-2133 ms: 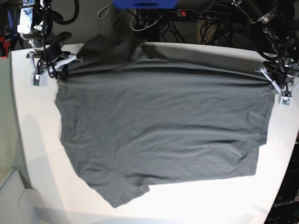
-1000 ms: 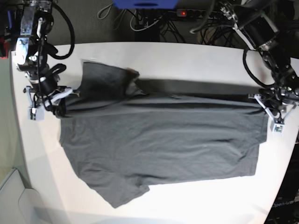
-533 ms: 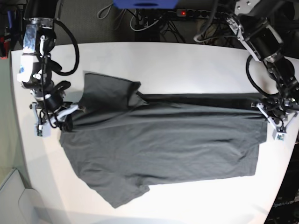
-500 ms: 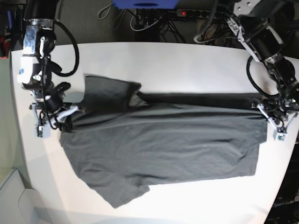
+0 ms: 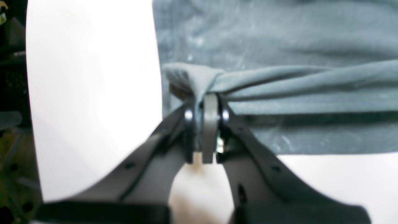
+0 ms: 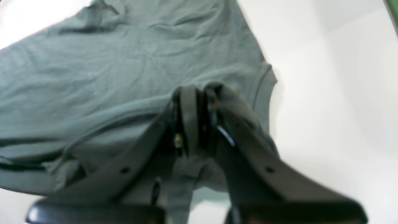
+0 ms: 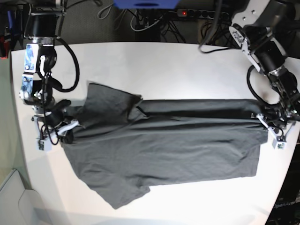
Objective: Layout the t-shirt on the table in an organized manner, then fold the t-shirt properly
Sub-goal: 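Lower the folded edge with both grippers onto the shirt body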
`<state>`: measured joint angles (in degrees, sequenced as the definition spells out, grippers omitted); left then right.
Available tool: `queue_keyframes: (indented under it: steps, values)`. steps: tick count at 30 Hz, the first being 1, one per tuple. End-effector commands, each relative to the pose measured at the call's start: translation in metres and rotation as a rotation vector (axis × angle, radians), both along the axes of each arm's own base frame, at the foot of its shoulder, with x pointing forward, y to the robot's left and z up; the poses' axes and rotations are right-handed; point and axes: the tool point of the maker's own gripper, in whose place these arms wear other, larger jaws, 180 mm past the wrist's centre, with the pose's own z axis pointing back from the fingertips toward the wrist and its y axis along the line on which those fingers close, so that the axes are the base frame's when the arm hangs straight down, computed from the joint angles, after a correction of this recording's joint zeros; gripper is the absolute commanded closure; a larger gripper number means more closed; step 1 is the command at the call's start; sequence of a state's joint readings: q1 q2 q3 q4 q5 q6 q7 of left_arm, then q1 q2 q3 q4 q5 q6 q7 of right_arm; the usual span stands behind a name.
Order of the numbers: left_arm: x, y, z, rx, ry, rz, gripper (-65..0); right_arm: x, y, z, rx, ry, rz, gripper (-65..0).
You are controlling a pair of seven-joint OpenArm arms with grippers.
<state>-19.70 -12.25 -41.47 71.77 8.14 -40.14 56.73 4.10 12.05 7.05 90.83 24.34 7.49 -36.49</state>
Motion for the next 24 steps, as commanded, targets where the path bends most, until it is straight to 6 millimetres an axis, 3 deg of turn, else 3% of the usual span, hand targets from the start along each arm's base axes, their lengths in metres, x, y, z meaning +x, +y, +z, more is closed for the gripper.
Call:
queue_keyframes:
  steps: [1,13,21,24]
  values:
    - [0.014,0.007,0.021,0.019,-0.068,0.005,-1.8,0.011,-0.004,0.020,-0.010,-0.066,-0.005,0.0]
    - [0.020,0.007,0.027,0.019,-0.114,-0.001,-1.9,0.017,-0.011,-0.001,0.007,-0.010,-0.027,0.0]
    - [0.020,0.003,0.013,-0.019,-0.080,-0.001,-2.2,0.025,-0.010,0.007,0.008,-0.028,-0.025,-1.0]
    - [0.020,0.003,0.012,-0.025,-0.079,0.003,-12.3,0.025,-0.011,0.008,0.006,-0.029,-0.025,-9.3]
